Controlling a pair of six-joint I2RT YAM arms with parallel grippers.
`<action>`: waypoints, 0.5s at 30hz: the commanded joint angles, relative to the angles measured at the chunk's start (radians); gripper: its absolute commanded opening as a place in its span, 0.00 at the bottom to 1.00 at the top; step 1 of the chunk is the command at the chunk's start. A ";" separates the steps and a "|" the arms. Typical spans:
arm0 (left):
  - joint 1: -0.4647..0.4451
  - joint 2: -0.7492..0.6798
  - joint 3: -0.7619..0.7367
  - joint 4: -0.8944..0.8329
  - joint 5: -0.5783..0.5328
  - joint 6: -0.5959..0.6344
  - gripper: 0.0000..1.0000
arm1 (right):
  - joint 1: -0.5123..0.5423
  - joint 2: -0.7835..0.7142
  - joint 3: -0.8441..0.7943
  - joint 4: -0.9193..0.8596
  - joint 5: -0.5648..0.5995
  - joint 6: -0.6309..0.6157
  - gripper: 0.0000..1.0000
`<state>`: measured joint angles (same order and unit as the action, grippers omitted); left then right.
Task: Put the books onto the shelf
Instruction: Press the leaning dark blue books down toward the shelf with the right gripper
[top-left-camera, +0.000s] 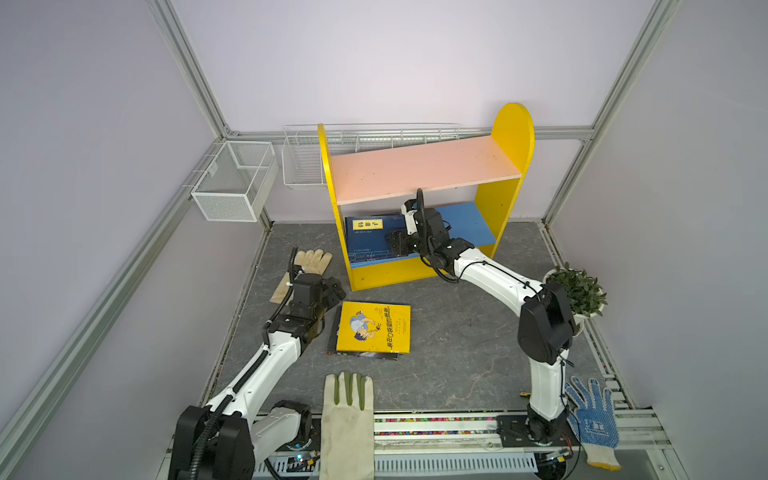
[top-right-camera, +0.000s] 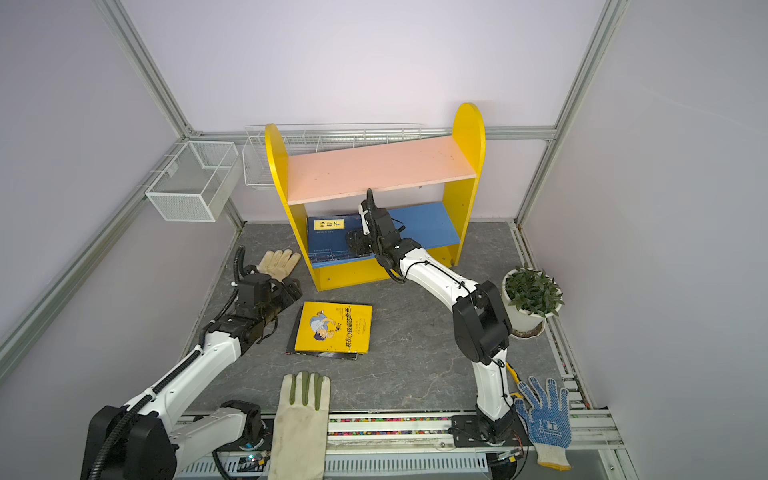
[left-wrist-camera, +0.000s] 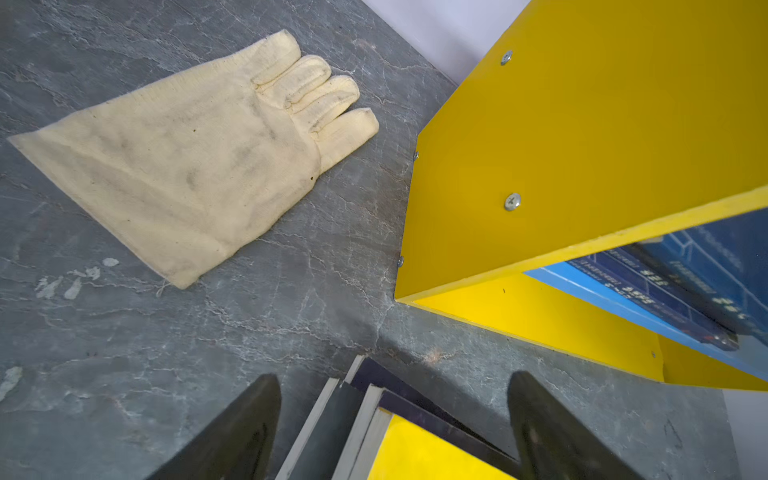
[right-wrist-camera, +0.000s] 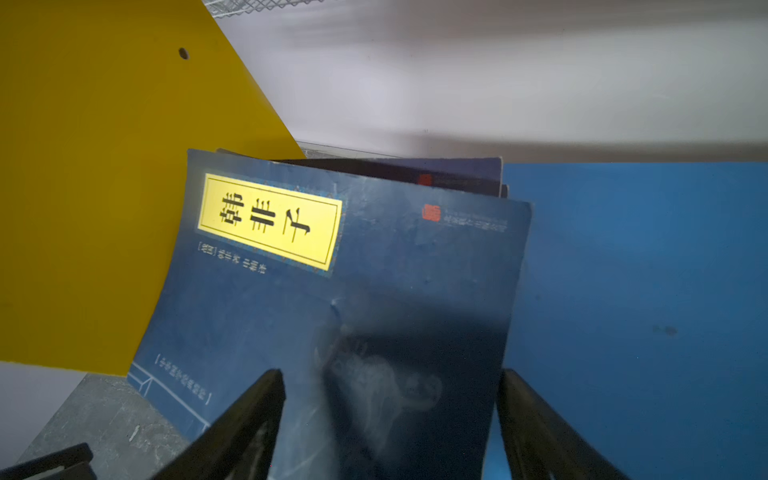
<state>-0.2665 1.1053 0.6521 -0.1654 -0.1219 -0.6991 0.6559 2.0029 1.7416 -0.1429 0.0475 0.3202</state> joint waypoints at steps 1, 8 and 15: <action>0.004 0.008 0.014 0.017 0.019 0.002 0.86 | -0.014 -0.024 0.049 -0.007 -0.043 -0.036 0.83; 0.004 0.016 0.036 0.033 0.054 0.031 0.86 | -0.045 -0.006 0.094 -0.033 -0.053 -0.052 0.85; 0.003 0.024 0.044 0.057 0.085 0.039 0.86 | -0.063 -0.099 -0.008 0.012 -0.071 -0.116 0.87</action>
<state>-0.2665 1.1202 0.6636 -0.1387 -0.0574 -0.6731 0.6022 1.9850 1.7901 -0.1589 -0.0036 0.2604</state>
